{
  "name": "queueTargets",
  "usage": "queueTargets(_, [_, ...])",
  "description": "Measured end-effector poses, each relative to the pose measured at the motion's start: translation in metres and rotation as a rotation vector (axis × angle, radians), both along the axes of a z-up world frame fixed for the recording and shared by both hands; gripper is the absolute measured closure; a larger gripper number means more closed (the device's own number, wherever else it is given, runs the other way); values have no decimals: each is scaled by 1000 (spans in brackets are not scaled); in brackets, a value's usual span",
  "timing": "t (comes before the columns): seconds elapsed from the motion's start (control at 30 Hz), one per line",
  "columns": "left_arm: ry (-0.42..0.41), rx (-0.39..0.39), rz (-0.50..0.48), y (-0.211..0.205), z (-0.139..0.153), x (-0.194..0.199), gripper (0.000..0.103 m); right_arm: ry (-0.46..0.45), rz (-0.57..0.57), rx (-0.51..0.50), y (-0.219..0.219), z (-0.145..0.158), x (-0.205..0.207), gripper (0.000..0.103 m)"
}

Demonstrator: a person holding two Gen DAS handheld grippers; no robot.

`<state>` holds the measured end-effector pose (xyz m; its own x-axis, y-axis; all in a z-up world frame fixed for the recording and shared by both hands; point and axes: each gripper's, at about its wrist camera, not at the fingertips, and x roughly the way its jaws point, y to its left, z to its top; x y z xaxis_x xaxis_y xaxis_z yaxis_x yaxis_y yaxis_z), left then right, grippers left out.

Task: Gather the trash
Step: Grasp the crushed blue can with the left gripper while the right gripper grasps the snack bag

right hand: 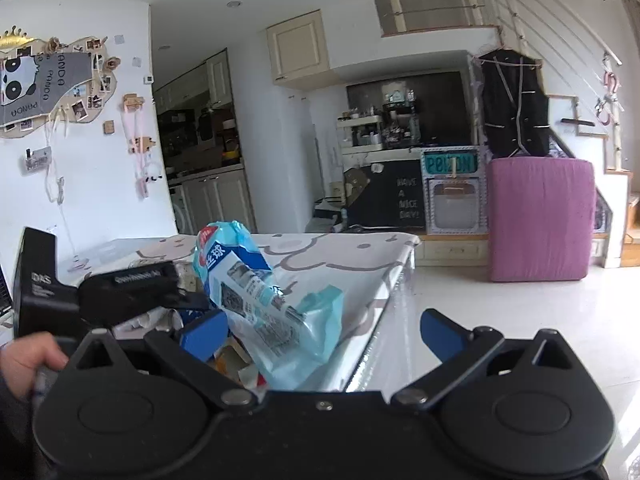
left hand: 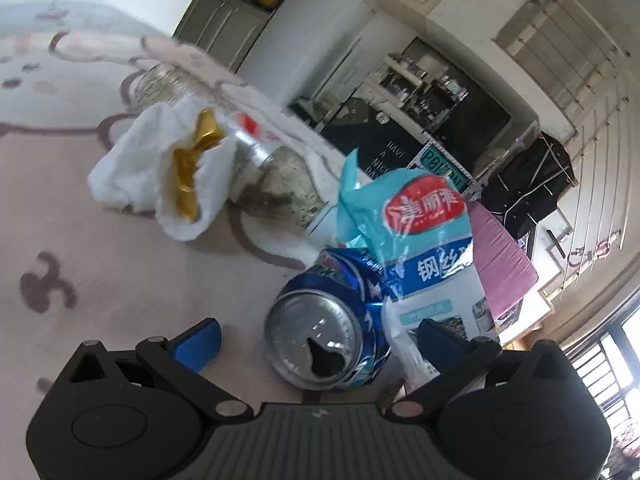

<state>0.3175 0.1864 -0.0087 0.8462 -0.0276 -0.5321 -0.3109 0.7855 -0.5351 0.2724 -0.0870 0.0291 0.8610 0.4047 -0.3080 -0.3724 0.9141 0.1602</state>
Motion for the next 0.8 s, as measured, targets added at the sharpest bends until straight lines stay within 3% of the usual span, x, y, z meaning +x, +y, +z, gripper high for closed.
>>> queueTargets(0.1, [-20, 48, 0, -4, -2, 3, 4, -21, 4, -50, 7, 3, 11, 0])
queueTargets(0.27, [-36, 84, 27, -3, -5, 1, 25, 8, 82, -89, 16, 0, 36, 1])
queueTargets(0.37, [-45, 86, 20, -1, -6, -2, 31, 87, 150, -110, 23, -13, 56, 13])
queueTargets(0.53, [-58, 42, -28, 1, -9, -5, 44, 180, 159, -6, 23, -30, 72, 18])
queueTargets(0.63, [-53, 56, -47, -1, -7, -6, 44, 211, 168, 76, 25, -32, 77, 31])
queueTargets(0.7, [-51, 53, -53, 0, -7, -7, 44, 242, 180, 95, 30, -35, 79, 53])
queueTargets(0.73, [-49, 58, -52, 1, -7, -9, 44, 254, 183, 89, 34, -35, 80, 60])
queueTargets(0.8, [-44, 75, -48, 3, -5, -13, 44, 253, 184, 78, 37, -35, 76, 64])
